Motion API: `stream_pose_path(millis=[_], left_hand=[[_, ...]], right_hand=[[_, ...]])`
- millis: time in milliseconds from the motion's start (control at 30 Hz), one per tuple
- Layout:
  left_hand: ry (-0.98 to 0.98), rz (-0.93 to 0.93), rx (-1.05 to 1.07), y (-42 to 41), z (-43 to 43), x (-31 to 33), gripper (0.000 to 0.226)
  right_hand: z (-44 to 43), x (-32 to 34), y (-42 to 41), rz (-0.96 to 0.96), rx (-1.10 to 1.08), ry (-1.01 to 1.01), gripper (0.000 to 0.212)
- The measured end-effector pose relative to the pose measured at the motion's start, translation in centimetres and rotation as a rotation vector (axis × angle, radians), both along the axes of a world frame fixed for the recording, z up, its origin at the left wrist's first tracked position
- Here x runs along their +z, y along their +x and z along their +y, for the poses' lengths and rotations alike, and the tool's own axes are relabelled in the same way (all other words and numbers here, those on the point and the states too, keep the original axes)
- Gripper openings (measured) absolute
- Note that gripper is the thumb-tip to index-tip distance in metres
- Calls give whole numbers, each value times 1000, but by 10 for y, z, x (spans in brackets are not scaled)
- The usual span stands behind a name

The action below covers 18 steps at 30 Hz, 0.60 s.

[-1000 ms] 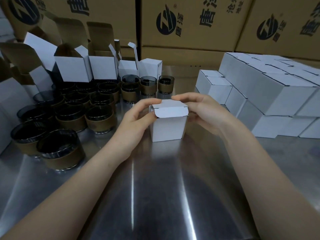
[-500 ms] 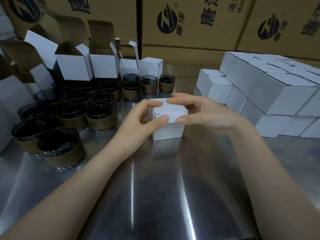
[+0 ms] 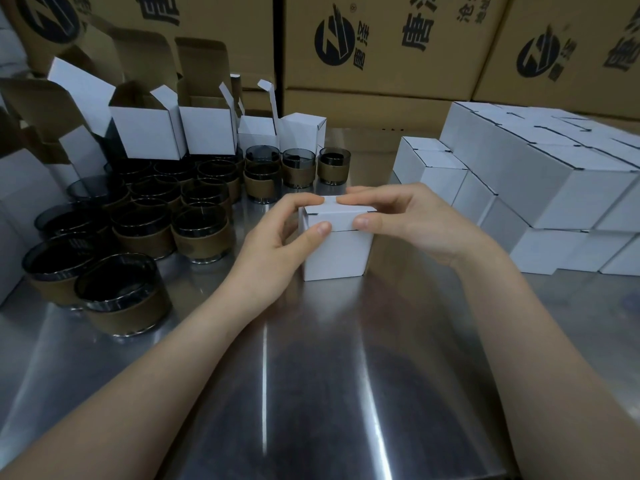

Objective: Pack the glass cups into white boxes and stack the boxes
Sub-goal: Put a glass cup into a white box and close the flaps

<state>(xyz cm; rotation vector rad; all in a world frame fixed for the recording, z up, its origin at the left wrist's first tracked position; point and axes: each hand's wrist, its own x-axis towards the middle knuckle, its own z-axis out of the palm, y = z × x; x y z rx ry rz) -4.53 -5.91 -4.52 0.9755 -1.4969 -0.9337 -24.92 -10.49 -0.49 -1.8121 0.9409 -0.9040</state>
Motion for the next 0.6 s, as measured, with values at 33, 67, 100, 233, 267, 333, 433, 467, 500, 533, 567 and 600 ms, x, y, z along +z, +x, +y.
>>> stream_pose_path(millis=[33,67,100,233,267,333,433,467,500,533,567,600], left_hand=[[2,-3,0,0,0,0,24],[4,-7,-2,0,0,1,24],[6,-10,-4,0,1,1,24],[12,-22,-8,0,1,2,24],[12,-33,-4,0,1,2,24],[11,-57,9,0,1,2,24],[12,-72,22,0,1,2,23],[12,-78,25,0,1,2,23],[12,-85,28,-1,2,3,24],[13,-90,32,-1,2,3,27],[14,-93,37,-2,3,3,29],[14,-96,38,-2,4,4,30]], right_hand=[[0,0,0,2,0,-5,29],[0,0,1,4,-3,-8,29],[-1,0,1,2,-9,-11,30],[-1,0,1,9,-17,-18,31],[-1,-1,1,13,-18,-19,32],[-2,-1,1,10,-17,-21,32],[-1,-1,2,4,-14,-25,29],[0,-1,2,2,-15,-25,28],[0,-1,2,0,-17,-26,27],[0,-1,3,-2,-21,-27,26],[0,-1,3,-2,-25,-30,26],[0,-1,3,0,-28,-34,26]])
